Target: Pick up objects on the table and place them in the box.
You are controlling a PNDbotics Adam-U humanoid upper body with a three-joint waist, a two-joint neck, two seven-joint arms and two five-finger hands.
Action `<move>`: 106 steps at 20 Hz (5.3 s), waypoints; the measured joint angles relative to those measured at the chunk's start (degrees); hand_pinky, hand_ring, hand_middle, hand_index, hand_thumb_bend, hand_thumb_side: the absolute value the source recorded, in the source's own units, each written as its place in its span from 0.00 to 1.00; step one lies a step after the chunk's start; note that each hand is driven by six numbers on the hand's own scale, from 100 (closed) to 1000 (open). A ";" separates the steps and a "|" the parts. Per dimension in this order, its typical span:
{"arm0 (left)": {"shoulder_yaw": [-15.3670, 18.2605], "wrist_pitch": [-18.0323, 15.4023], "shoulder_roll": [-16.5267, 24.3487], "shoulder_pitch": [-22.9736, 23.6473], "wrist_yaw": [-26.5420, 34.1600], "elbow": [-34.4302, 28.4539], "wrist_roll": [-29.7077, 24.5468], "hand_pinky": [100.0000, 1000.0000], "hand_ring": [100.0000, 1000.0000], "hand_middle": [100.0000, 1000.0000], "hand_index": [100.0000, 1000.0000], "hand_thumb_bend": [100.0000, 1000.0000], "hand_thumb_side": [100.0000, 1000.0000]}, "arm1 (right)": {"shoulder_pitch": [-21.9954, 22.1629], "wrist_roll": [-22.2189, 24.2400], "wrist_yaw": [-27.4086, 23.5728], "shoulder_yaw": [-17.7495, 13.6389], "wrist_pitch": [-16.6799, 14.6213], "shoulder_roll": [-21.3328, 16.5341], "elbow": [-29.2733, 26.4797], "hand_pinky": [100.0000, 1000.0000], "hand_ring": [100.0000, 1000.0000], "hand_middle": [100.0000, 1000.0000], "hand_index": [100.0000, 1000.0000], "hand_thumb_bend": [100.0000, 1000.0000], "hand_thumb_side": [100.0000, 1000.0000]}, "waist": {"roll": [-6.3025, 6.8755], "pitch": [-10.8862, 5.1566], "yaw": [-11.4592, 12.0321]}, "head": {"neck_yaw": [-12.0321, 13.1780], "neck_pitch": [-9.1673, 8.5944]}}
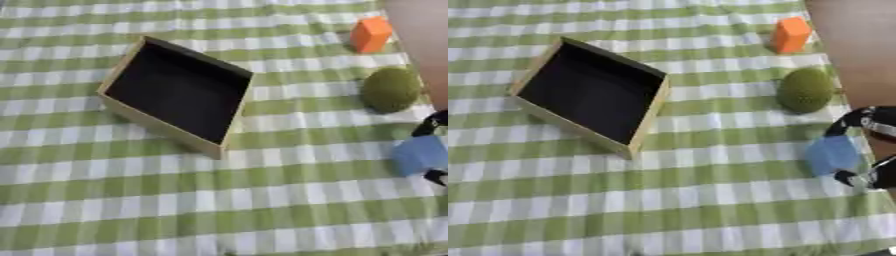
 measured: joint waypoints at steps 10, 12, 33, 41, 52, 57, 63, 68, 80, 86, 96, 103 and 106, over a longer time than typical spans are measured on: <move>-0.01 0.07 0.00 0.00 0.02 0.00 -0.07 0.79 0.79 0.82 0.84 0.10 0.81 | -0.08 -0.68 -0.21 0.01 0.31 0.07 0.20 0.87 0.84 0.50 0.65 0.26 0.02 | 0.00 0.01 0.02 | 0.32 -0.01; -0.01 0.08 0.00 0.00 0.03 0.00 -0.08 0.79 0.79 0.82 0.84 0.10 0.81 | -0.09 -1.01 -0.36 0.01 0.43 0.07 0.20 0.86 0.83 0.48 0.63 0.24 0.00 | 0.00 0.01 0.02 | 0.38 -0.01; -0.36 0.26 0.00 -0.24 0.12 0.00 -0.34 0.79 0.79 0.82 0.84 0.10 0.81 | -7.10 -2.46 -7.39 -0.70 0.04 -2.40 -11.39 0.85 0.76 0.45 0.61 0.12 0.00 | -0.03 0.01 0.56 | 0.21 0.02; -0.95 0.45 0.00 -0.72 0.65 0.00 -0.97 0.80 0.79 0.82 0.84 0.11 0.81 | -19.38 0.65 -11.57 4.11 -0.54 -3.11 -11.68 0.84 0.74 0.45 0.61 0.09 0.00 | -0.35 -0.02 1.72 | -0.64 0.36; -1.71 0.79 0.01 -1.50 1.42 0.00 -1.87 0.79 0.79 0.82 0.84 0.11 0.81 | -37.47 9.46 -12.83 12.78 4.46 1.91 -9.08 0.84 0.73 0.45 0.60 0.13 0.00 | -1.42 -0.06 2.79 | -2.25 1.01; -1.94 0.83 0.02 -1.97 1.73 0.00 -2.25 0.79 0.79 0.82 0.84 0.11 0.81 | -45.45 12.25 -11.06 16.50 4.33 7.31 -4.02 0.84 0.73 0.45 0.60 0.12 0.00 | -1.62 -0.06 3.19 | -3.19 1.08; -2.49 1.03 0.02 -3.09 2.12 0.00 -2.92 0.79 0.79 0.82 0.84 0.11 0.81 | -52.28 14.63 -8.01 20.00 3.05 15.14 3.76 0.83 0.72 0.45 0.60 0.08 0.00 | -1.88 -0.06 3.91 | -4.64 1.44; -2.83 1.21 0.01 -3.81 2.53 0.00 -3.35 0.79 0.79 0.82 0.84 0.11 0.81 | -54.98 14.86 -5.99 20.81 2.09 20.37 9.85 0.83 0.72 0.44 0.60 0.03 0.00 | -2.08 -0.06 4.59 | -5.69 1.50; -3.53 1.50 -0.52 -5.29 3.56 0.00 -4.44 0.79 0.79 0.82 0.84 0.12 0.81 | -56.55 14.07 -0.26 22.63 -1.33 27.52 20.41 0.83 0.72 0.47 0.61 0.07 0.00 | -2.29 -0.06 5.67 | -6.96 1.15; -3.69 1.59 -0.54 -5.57 3.68 0.00 -4.60 0.79 0.79 0.82 0.84 0.12 0.81 | -56.73 14.30 1.77 23.22 -3.67 28.62 23.15 0.84 0.74 0.53 0.65 0.11 0.03 | -2.29 -0.02 5.72 | -7.11 0.99; -3.83 1.74 -0.82 -5.68 4.07 0.00 -4.75 0.79 0.79 0.82 0.84 0.12 0.81 | -56.67 17.47 2.02 23.44 -8.00 28.73 23.24 0.90 0.89 0.79 0.88 0.23 0.24 | -2.29 -0.01 5.62 | -6.91 0.99; -3.84 1.76 -1.02 -5.68 4.10 0.00 -4.76 0.79 0.79 0.82 0.84 0.12 0.81 | -56.67 18.82 3.07 23.44 -9.83 28.72 22.19 0.92 0.92 0.81 0.89 0.35 0.23 | -2.29 -0.01 5.55 | -6.65 0.99; -3.84 1.77 -1.04 -5.68 4.12 0.00 -4.76 0.79 0.79 0.82 0.84 0.12 0.81 | -56.67 18.78 3.74 23.44 -10.28 28.72 22.19 0.91 0.91 0.81 0.89 0.32 0.22 | -2.29 -0.01 5.55 | -6.65 0.99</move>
